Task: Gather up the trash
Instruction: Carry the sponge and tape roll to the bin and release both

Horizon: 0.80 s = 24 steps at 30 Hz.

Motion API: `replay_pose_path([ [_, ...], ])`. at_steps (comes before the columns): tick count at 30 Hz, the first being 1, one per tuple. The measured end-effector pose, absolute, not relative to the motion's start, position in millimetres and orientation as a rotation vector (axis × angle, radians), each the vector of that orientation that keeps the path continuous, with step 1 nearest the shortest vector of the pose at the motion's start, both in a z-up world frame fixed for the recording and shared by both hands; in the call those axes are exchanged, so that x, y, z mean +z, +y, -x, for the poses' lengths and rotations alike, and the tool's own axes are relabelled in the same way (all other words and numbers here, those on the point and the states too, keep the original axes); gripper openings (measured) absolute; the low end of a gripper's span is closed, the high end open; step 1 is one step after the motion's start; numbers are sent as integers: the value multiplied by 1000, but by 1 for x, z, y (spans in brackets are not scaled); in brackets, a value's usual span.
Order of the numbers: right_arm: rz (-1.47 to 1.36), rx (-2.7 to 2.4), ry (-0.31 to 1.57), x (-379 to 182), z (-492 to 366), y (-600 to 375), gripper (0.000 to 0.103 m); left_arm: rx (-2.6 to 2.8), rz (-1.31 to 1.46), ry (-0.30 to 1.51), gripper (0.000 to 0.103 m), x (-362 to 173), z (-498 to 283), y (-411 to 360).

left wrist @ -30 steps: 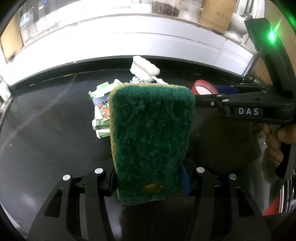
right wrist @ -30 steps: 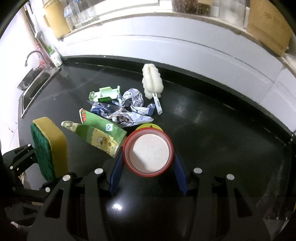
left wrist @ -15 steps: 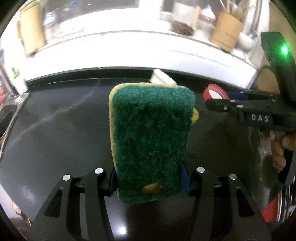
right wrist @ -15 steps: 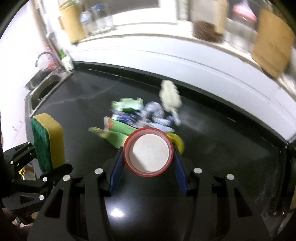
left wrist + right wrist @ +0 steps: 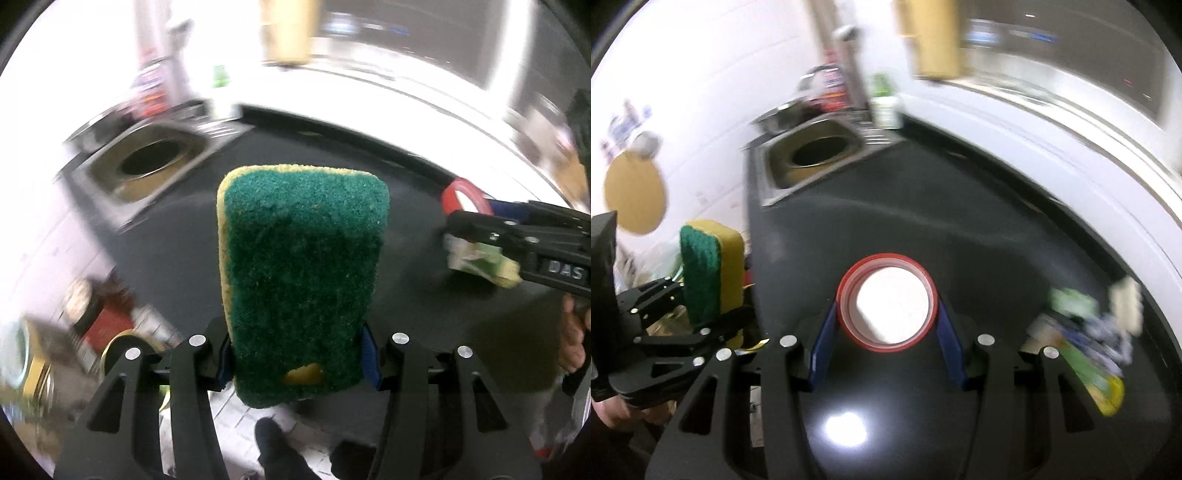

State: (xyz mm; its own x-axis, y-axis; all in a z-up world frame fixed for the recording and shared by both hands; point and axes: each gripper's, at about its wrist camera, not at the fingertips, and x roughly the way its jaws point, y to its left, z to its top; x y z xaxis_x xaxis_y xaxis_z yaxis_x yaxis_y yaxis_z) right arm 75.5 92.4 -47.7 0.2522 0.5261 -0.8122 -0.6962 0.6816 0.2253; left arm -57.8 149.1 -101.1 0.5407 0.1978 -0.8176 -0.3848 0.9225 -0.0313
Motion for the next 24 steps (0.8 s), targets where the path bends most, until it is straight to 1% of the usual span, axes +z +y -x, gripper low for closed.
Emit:
replay_pose_path([
  [7,274,1083,1029,-43,-26,233,50,595,344,941,52,-108,137,254],
  [13,356,1278,1069,-52,32,345,50,765,454,938,52,-123,210,329],
  [18,428,1382,1112,-73,82,421,50,850,528,953,52,-147,261,373],
  [24,484,1410,1180,-108,107,480,50,855,588,986,52,-183,291,402],
])
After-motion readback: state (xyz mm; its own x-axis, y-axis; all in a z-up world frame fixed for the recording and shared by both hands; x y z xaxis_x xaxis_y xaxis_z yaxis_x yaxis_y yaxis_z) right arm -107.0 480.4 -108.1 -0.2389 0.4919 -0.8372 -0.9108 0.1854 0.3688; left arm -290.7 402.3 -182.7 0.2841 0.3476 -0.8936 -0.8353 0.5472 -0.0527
